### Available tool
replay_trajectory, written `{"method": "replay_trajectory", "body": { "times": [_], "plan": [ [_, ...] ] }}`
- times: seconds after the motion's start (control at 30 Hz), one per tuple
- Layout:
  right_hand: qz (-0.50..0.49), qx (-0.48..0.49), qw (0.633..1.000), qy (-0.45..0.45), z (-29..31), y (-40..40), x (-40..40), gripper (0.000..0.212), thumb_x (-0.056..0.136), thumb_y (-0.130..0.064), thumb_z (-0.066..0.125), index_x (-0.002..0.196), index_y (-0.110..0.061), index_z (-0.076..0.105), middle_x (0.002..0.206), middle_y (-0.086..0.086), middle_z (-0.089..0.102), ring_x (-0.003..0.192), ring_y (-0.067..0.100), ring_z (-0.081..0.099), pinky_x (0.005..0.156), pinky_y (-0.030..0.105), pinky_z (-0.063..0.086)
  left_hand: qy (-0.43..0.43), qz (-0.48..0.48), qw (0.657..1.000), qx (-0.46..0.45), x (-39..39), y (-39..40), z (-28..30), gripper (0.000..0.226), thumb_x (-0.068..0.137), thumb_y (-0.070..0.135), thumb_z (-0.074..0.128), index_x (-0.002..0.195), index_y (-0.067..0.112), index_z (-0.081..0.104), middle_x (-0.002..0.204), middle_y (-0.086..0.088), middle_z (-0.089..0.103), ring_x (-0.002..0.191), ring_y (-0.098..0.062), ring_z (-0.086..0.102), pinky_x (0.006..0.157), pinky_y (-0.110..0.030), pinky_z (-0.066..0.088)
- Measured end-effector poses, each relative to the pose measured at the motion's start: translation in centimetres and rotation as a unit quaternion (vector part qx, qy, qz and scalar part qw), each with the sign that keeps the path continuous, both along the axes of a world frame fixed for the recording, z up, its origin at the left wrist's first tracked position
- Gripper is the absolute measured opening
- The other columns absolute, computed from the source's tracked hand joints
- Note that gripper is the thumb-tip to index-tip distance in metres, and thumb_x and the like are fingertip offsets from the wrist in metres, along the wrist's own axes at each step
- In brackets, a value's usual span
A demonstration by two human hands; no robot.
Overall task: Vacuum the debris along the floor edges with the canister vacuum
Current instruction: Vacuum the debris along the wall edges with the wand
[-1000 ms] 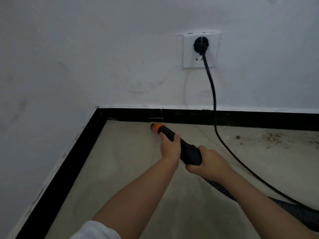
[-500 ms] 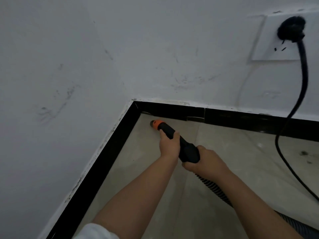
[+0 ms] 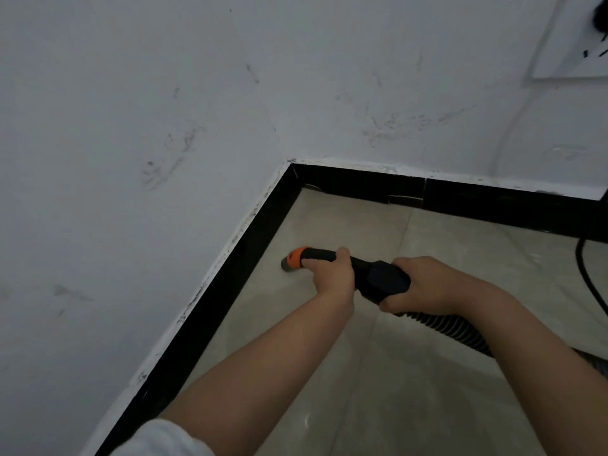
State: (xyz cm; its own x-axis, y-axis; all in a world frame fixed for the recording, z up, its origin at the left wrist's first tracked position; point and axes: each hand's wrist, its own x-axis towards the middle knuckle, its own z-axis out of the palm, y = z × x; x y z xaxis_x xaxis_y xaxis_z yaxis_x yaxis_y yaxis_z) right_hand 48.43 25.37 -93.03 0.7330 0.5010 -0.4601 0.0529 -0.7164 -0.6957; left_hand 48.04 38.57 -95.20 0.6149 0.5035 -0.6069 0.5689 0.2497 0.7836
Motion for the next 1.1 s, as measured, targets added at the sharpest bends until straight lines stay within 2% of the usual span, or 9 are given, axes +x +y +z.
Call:
{"method": "replay_trajectory", "body": {
  "times": [0.27, 0.4, 0.53, 0.63, 0.77, 0.83, 0.9, 1.0, 1.1],
  "plan": [
    [0.039, 0.010, 0.999, -0.007, -2.8, 3.3, -4.3, 0.037, 0.075, -0.036, 0.069, 0.101, -0.019, 0.047, 0.098, 0.001, 0.057, 0.087, 0.017, 0.058, 0.072, 0.030, 0.050, 0.010, 0.019, 0.995, 0.094, -4.1, 2.5, -0.6, 0.068, 0.094, 0.018, 0.048, 0.149, 0.011, 0.009, 0.138, -0.021, 0.042, 0.120, -0.036, 0.048, 0.104, -0.043, 0.039],
    [0.033, 0.016, 0.999, -0.004, -4.0, 4.7, -6.2, 0.037, 0.076, -0.037, 0.067, 0.097, -0.020, 0.043, 0.097, 0.002, 0.055, 0.090, 0.021, 0.059, 0.070, 0.029, 0.047, 0.032, 0.013, 0.994, 0.099, -5.3, 3.2, -0.1, 0.067, 0.094, 0.017, 0.049, 0.148, 0.011, 0.011, 0.139, -0.022, 0.041, 0.122, -0.037, 0.046, 0.105, -0.047, 0.038],
    [-0.008, -0.002, 0.999, -0.042, -2.4, 1.7, -7.3, 0.038, 0.076, -0.038, 0.067, 0.095, -0.019, 0.041, 0.090, -0.001, 0.052, 0.083, 0.018, 0.056, 0.068, 0.029, 0.047, 0.004, -0.038, 0.995, 0.087, -5.3, 0.5, 1.2, 0.065, 0.094, 0.015, 0.049, 0.149, 0.011, 0.013, 0.139, -0.019, 0.041, 0.123, -0.035, 0.045, 0.105, -0.046, 0.038],
    [-0.052, -0.010, 0.997, -0.054, -1.0, -2.9, -8.8, 0.040, 0.076, -0.039, 0.068, 0.097, -0.020, 0.041, 0.085, -0.006, 0.051, 0.074, 0.011, 0.053, 0.058, 0.022, 0.043, -0.038, -0.107, 0.990, 0.088, -5.8, -3.8, 2.3, 0.068, 0.094, 0.014, 0.047, 0.149, 0.014, 0.008, 0.138, -0.014, 0.041, 0.121, -0.031, 0.046, 0.106, -0.038, 0.037],
    [-0.072, -0.027, 0.997, -0.007, 0.8, -10.4, -11.5, 0.049, 0.073, -0.036, 0.074, 0.104, -0.023, 0.038, 0.090, -0.011, 0.050, 0.077, 0.001, 0.052, 0.059, 0.013, 0.043, -0.059, -0.202, 0.977, 0.047, -7.5, -10.3, 4.0, 0.072, 0.091, 0.012, 0.051, 0.148, 0.015, 0.007, 0.126, -0.011, 0.049, 0.102, -0.023, 0.050, 0.097, -0.034, 0.043],
    [-0.077, -0.043, 0.996, 0.015, 1.4, -13.9, -13.2, 0.054, 0.071, -0.033, 0.077, 0.106, -0.024, 0.036, 0.091, -0.015, 0.048, 0.078, -0.001, 0.050, 0.060, 0.012, 0.043, -0.055, -0.252, 0.966, 0.028, -8.6, -13.4, 4.5, 0.075, 0.090, 0.013, 0.054, 0.148, 0.015, 0.006, 0.122, -0.010, 0.050, 0.103, -0.023, 0.051, 0.098, -0.035, 0.044],
    [-0.087, -0.040, 0.994, 0.056, 1.4, -17.2, -15.2, 0.057, 0.072, -0.028, 0.079, 0.109, -0.026, 0.036, 0.098, -0.014, 0.050, 0.088, 0.002, 0.052, 0.068, 0.011, 0.044, -0.051, -0.308, 0.950, 0.020, -10.0, -16.3, 4.9, 0.078, 0.089, 0.013, 0.055, 0.148, 0.014, 0.003, 0.127, -0.010, 0.049, 0.109, -0.024, 0.051, 0.100, -0.035, 0.043],
    [-0.110, -0.003, 0.984, 0.141, 0.5, -21.8, -18.4, 0.057, 0.074, -0.011, 0.077, 0.113, -0.028, 0.040, 0.116, -0.006, 0.053, 0.108, 0.012, 0.057, 0.088, 0.022, 0.048, -0.056, -0.401, 0.914, 0.029, -12.7, -20.1, 5.1, 0.080, 0.090, 0.012, 0.054, 0.148, 0.015, -0.002, 0.124, -0.005, 0.048, 0.107, -0.021, 0.051, 0.100, -0.033, 0.042],
    [-0.124, 0.013, 0.965, 0.232, -0.5, -25.6, -21.3, 0.052, 0.080, 0.008, 0.062, 0.122, -0.016, 0.043, 0.112, -0.003, 0.056, 0.100, 0.013, 0.061, 0.086, 0.027, 0.049, -0.075, -0.485, 0.870, 0.040, -15.8, -22.4, 5.1, 0.079, 0.092, 0.011, 0.051, 0.147, 0.016, -0.005, 0.104, 0.005, 0.046, 0.085, -0.009, 0.049, 0.085, -0.024, 0.042]
  ]
}}
